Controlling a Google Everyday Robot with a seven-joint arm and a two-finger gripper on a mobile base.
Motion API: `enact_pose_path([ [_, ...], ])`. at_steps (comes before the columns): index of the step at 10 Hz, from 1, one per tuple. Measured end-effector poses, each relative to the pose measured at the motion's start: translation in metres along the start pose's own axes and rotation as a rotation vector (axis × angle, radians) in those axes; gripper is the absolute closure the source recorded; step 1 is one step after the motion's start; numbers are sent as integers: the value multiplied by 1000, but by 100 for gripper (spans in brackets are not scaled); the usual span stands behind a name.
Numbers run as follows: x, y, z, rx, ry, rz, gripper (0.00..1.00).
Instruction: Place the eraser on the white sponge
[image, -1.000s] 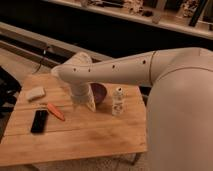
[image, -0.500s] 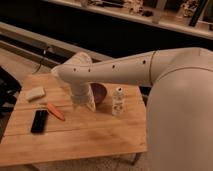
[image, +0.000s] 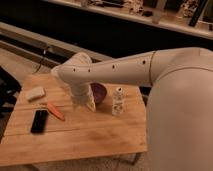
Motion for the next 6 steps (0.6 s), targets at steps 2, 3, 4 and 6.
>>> enact_pose_path([
  [2, 8, 34, 0, 40, -12, -151, 35],
  [3, 11, 47, 0, 54, -14, -204, 35],
  [4, 14, 68, 0, 71, -15, -283, 35],
  [6, 16, 102, -2, 87, -16, -394, 35],
])
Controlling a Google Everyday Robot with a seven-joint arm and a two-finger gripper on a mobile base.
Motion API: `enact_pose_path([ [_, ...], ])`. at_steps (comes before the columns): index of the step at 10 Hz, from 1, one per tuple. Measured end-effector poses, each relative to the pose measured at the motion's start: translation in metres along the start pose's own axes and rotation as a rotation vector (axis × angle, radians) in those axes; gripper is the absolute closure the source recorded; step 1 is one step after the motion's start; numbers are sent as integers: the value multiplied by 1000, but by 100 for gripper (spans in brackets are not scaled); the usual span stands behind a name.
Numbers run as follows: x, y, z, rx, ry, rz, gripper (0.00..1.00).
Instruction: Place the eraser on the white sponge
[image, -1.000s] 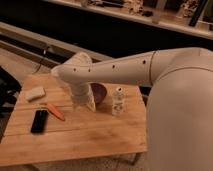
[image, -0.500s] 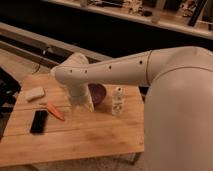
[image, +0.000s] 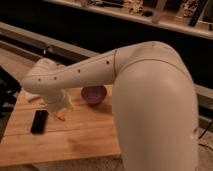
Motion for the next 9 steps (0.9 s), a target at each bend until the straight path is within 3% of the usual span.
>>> enact_pose_path([
  [3, -20, 51, -8, 13, -2, -170, 35],
  [5, -33, 83, -8, -5, 21, -251, 35],
  [7, -38, 113, -3, -78, 84, -246, 35],
  [9, -49, 135, 6, -139, 134, -180, 35],
])
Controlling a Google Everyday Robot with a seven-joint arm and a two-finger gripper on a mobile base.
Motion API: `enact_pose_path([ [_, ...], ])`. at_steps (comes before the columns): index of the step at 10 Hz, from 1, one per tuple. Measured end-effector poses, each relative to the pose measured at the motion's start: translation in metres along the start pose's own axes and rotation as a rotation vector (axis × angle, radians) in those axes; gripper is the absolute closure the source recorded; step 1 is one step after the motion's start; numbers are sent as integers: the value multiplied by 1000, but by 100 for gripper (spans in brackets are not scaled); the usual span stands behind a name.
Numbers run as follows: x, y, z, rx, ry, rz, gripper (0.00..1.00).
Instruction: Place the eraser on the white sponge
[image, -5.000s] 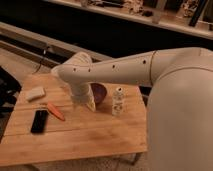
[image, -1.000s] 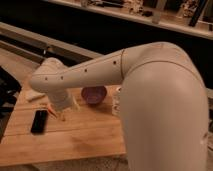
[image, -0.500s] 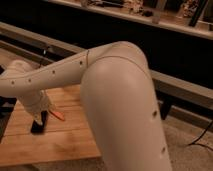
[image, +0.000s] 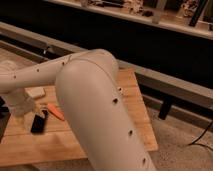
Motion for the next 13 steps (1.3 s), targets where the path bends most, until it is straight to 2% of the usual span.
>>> enact_pose_path([
  [2, -16, 7, 5, -21, -11, 72, 35],
  [4, -28, 8, 3, -28, -57, 139, 35],
  [5, -30, 7, 3, -29, -66, 153, 35],
  [11, -31, 8, 3, -30, -67, 154, 35],
  [13, -33, 12, 12, -32, -86, 177, 35],
])
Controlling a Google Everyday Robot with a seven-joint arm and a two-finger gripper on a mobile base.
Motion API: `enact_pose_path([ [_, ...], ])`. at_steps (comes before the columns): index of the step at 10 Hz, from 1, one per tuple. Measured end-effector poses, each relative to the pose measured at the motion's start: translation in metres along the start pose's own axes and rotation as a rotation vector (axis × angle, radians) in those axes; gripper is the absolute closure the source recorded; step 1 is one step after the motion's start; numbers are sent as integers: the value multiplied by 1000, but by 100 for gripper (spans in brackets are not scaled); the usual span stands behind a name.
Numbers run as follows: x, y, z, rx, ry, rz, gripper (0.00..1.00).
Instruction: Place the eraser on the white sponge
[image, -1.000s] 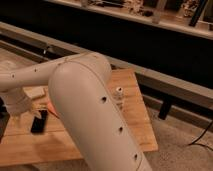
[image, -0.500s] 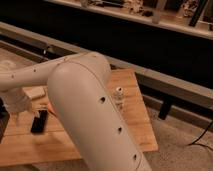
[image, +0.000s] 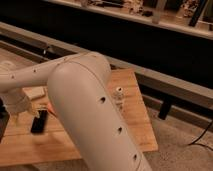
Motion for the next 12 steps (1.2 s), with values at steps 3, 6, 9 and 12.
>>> enact_pose_path([
  [3, 8, 27, 35, -13, -57, 70, 35],
  [6, 21, 20, 53, 23, -82, 212, 35],
  [9, 20, 20, 53, 21, -83, 262, 35],
  [12, 18, 19, 56, 28, -81, 268, 35],
])
